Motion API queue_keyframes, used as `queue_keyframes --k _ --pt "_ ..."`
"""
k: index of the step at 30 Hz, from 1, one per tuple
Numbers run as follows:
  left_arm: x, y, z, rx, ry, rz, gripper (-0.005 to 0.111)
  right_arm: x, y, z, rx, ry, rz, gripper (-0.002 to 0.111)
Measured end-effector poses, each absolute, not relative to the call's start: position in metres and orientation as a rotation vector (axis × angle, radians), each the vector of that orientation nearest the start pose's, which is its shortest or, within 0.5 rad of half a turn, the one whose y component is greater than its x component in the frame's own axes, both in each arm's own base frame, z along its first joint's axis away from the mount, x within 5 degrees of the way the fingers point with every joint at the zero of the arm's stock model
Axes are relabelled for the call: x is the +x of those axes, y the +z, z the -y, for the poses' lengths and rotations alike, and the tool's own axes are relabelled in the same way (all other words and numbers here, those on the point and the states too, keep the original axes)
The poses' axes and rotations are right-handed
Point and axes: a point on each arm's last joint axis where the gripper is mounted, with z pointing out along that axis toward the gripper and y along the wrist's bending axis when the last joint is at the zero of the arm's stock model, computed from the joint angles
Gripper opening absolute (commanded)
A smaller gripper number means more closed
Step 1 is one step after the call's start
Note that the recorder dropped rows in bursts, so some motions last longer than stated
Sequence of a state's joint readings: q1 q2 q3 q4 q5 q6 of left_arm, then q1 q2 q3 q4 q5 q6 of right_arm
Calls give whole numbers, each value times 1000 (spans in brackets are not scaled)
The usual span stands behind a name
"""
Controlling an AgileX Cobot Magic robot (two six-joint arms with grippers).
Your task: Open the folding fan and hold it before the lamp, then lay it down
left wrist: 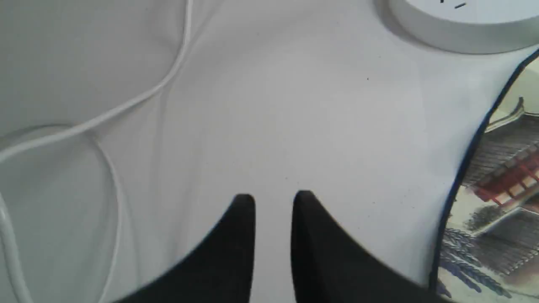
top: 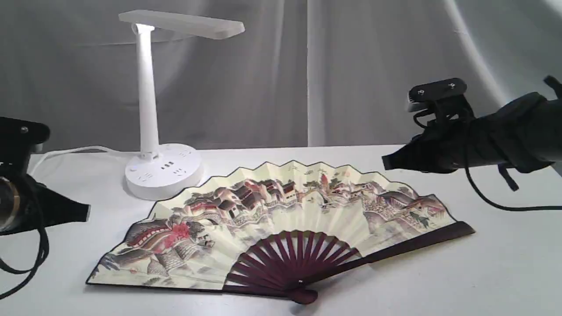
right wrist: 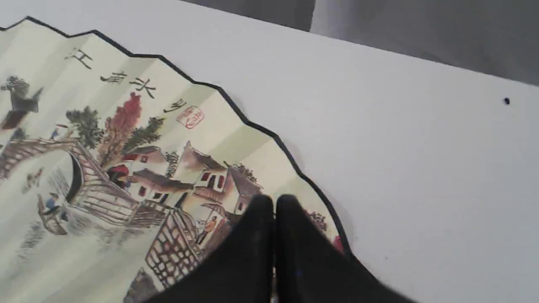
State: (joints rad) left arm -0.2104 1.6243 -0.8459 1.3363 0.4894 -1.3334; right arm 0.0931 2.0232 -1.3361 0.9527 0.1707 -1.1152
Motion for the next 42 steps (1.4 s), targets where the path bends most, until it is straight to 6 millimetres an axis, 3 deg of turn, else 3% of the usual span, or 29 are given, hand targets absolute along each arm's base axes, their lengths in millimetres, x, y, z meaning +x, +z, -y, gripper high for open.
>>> queue_keyframes --k 4,6,9,11,13,19,25,32,38,42 --pt "316 200 28 -49 440 -2329 12 440 174 -44 -335 151 -2304 0" --pt "315 200 28 -85 432 -2341 12 438 171 -31 -196 205 -2371 0" --pt "313 197 28 -147 400 -2365 12 433 167 -2 353 401 -2455 0" --pt "311 196 27 -178 403 -2391 11 428 164 15 613 485 -2480 0" --pt "307 194 25 -197 444 -2432 4 424 159 22 676 504 -2528 0" --pt "290 187 18 -203 601 -2613 0 400 148 35 454 213 -2840 0" --pt "281 182 21 -193 583 -2739 0 370 177 50 356 -121 -3041 0" --pt "266 191 38 -113 549 -2734 0 338 231 27 229 -145 -2848 0" --pt "239 227 63 -58 394 -2596 0 298 277 6 161 -83 -2694 0" --pt "212 252 67 -72 300 -2513 0 267 305 1 135 -59 -2630 0"
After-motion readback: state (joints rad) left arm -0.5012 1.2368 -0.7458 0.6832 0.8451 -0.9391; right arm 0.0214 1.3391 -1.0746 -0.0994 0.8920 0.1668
